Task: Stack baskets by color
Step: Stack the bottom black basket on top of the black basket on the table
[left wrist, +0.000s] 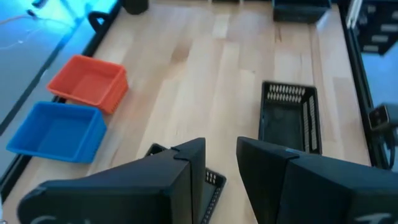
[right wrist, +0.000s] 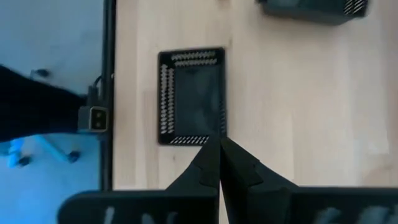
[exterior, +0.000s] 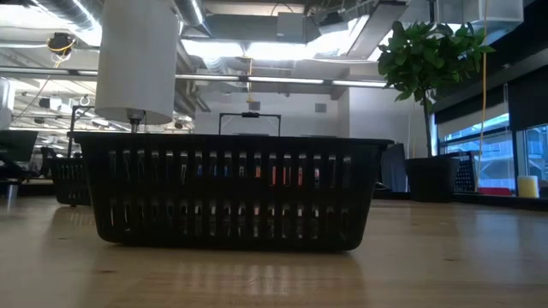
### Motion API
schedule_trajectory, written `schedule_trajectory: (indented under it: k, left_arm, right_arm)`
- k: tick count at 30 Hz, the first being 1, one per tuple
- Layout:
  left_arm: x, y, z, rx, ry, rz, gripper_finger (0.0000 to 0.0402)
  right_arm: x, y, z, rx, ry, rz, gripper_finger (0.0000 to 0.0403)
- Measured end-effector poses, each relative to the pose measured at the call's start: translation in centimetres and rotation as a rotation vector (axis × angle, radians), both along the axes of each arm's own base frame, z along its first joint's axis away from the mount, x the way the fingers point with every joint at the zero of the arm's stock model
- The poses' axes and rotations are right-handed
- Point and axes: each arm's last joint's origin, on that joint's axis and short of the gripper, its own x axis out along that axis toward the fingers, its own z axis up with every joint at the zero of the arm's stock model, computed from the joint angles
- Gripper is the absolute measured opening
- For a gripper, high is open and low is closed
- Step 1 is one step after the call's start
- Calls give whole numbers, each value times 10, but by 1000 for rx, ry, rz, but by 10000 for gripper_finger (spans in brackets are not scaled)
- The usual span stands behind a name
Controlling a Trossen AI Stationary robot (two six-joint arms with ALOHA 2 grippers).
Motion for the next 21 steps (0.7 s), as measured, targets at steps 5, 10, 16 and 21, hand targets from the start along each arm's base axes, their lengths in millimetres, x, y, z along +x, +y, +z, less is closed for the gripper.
schedule_trajectory:
  k: [5, 10, 16, 21]
  left_arm:
    - [-7, -1, 3, -11, -47, 25, 84]
    - [-12, -1, 2, 9, -42, 5, 84]
    - [-19, -1, 1, 35, -20, -24, 84]
    - [-27, 2, 1, 45, -9, -62, 84]
  right_arm:
    - [4, -1, -5, 62, 35, 27, 19]
    - [6, 0, -7, 58, 40, 29, 61]
    - [16, 1, -20, -3, 39, 49, 106]
    - [34, 5, -47, -71, 65, 106, 113]
